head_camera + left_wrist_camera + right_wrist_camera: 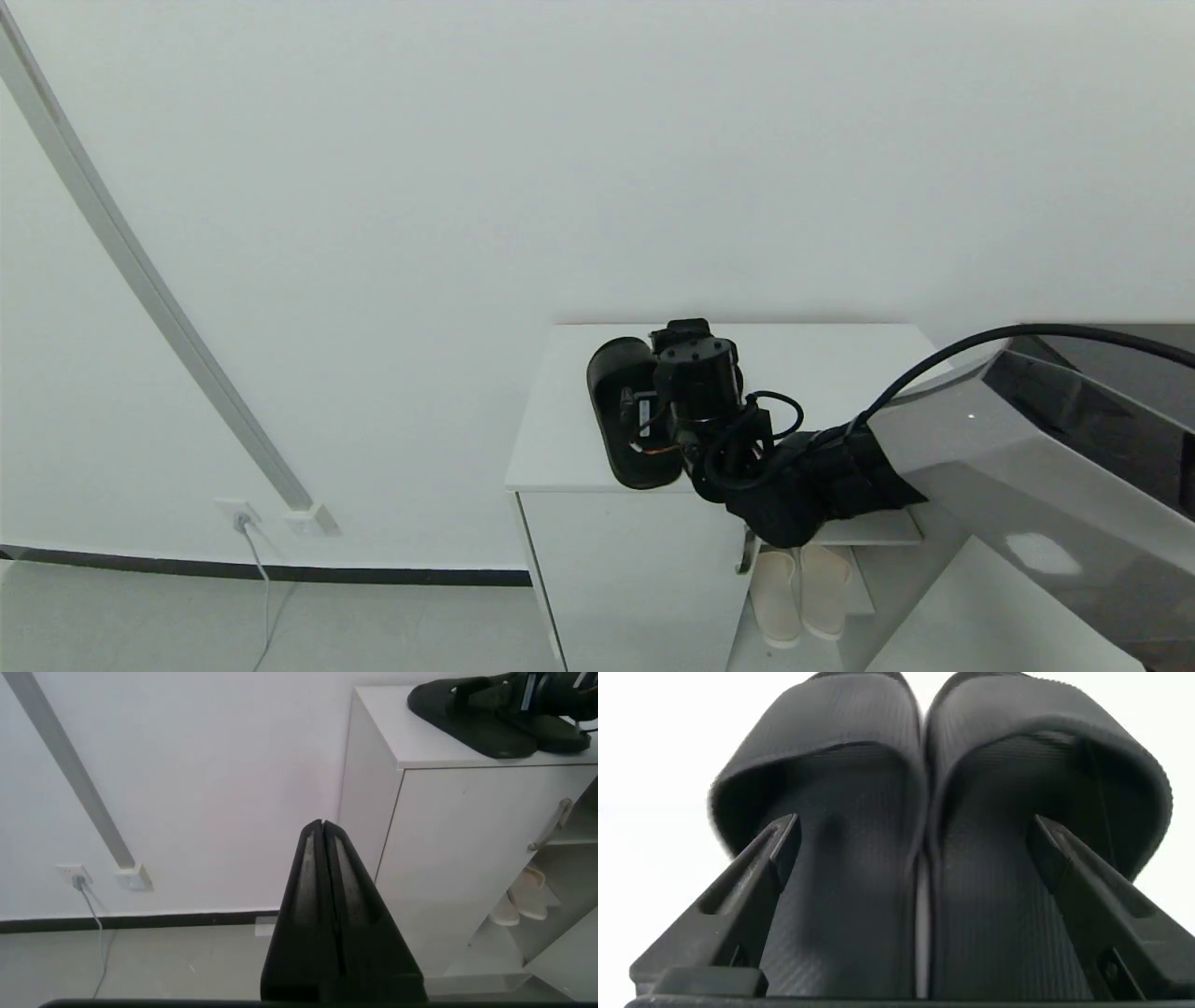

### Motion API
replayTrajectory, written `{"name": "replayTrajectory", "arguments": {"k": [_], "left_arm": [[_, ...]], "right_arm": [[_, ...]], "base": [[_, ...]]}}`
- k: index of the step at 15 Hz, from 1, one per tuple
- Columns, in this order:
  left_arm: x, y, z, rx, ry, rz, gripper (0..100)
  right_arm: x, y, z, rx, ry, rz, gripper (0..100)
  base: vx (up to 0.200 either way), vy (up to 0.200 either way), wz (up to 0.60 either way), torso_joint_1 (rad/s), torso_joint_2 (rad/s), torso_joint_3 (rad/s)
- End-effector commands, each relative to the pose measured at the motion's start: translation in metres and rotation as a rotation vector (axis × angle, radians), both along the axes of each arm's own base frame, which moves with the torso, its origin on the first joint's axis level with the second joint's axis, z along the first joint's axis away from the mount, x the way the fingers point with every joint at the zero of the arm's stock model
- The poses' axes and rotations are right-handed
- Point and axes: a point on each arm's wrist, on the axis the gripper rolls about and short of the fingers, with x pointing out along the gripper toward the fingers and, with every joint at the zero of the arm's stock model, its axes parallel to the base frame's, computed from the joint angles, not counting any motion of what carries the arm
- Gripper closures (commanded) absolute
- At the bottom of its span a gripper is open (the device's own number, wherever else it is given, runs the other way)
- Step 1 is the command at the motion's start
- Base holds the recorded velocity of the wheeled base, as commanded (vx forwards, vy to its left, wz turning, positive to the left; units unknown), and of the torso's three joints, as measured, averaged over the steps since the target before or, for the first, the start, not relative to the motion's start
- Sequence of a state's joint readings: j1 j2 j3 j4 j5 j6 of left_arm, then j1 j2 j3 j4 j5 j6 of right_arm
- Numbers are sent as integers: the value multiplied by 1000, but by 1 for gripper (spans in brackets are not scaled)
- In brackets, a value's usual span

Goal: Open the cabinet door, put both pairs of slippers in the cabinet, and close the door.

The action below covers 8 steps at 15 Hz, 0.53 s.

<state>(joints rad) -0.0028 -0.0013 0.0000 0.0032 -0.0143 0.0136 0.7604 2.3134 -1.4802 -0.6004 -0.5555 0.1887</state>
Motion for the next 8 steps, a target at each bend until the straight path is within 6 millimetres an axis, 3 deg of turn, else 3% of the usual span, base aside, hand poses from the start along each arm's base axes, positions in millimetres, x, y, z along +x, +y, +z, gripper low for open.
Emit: {"name": "replayTrajectory", "arguments": {"k": [1,8], "left_arm": [[0,0,0,0,1,0,100],[0,0,0,-1,1,0,100]], "right_arm": [[11,3,-7,-2,3,-12,0],[35,3,-9,11,-12,-44,0]], "base": [[0,0,0,0,0,0],[0,0,0,0,0,0]]}}
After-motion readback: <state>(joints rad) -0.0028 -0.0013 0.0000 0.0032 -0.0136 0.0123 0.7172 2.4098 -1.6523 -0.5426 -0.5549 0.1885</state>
